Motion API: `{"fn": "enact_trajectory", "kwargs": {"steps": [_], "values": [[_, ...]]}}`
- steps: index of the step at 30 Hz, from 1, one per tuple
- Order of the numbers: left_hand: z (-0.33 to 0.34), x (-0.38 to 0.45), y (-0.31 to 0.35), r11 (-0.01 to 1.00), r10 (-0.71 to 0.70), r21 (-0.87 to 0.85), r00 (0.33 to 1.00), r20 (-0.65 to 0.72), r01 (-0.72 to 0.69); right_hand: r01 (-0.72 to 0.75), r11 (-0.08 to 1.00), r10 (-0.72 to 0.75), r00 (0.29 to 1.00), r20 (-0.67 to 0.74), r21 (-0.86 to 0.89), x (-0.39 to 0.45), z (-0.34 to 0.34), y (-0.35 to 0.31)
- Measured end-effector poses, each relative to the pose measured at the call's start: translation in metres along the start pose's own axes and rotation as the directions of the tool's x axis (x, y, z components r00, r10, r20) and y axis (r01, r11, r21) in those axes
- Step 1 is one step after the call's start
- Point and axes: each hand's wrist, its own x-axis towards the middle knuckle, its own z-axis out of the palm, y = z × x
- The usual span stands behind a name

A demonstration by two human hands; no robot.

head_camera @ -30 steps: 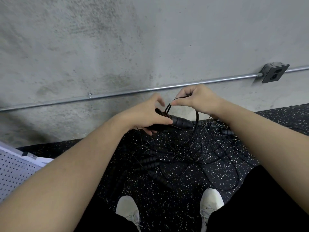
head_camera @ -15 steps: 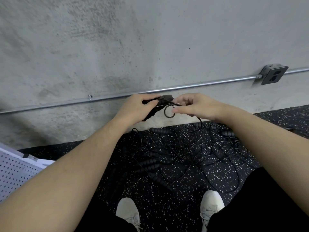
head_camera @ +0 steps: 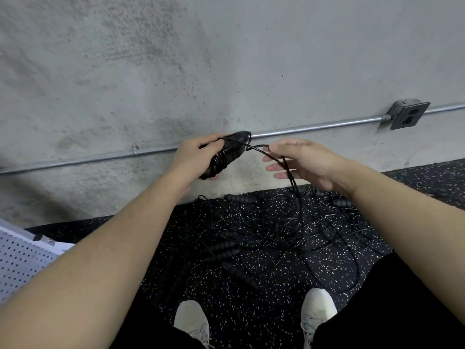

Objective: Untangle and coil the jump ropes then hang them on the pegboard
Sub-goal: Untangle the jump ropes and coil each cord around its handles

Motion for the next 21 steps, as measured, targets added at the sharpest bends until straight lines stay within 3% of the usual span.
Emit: {"fn": "enact_trajectory", "kwargs": {"steps": [2, 3, 5, 7, 9, 15, 21], "values": [[-0.009, 0.004, -0.002, 0.990, -0.098, -0.105, 0.994, -0.046, 0.092, 0.087, 0.995, -0.086, 0.996, -0.035, 0.046, 0.001, -0.005, 0.001], [-0.014, 0.006, -0.004, 0.983, -0.129, -0.136, 0.990, -0.059, 0.120, 0.113, 0.993, -0.114, 0.993, -0.019, -0.020, 0.000, -0.008, 0.003], [-0.022, 0.007, -0.007, 0.977, -0.157, -0.155, 0.985, -0.069, 0.145, 0.110, 0.937, -0.084, 0.992, 0.091, -0.331, -0.003, -0.012, 0.009], [-0.026, 0.005, -0.010, 0.985, -0.146, -0.098, 0.988, -0.059, 0.140, 0.072, 0.774, 0.046, 0.984, 0.170, -0.629, -0.006, -0.010, 0.015], [-0.026, 0.003, -0.011, 0.995, -0.104, -0.005, 0.994, -0.038, 0.104, 0.049, 0.660, 0.079, 0.988, 0.134, -0.750, -0.006, -0.003, 0.015], [-0.015, -0.001, -0.007, 0.972, 0.044, 0.230, 0.999, 0.021, -0.048, 0.130, 0.843, -0.209, 0.973, -0.096, -0.521, 0.013, 0.013, 0.011], [-0.001, -0.002, -0.007, 0.936, 0.174, 0.296, 0.982, 0.073, -0.188, 0.218, 0.747, -0.300, 0.954, -0.025, -0.628, 0.020, 0.042, 0.009]]}}
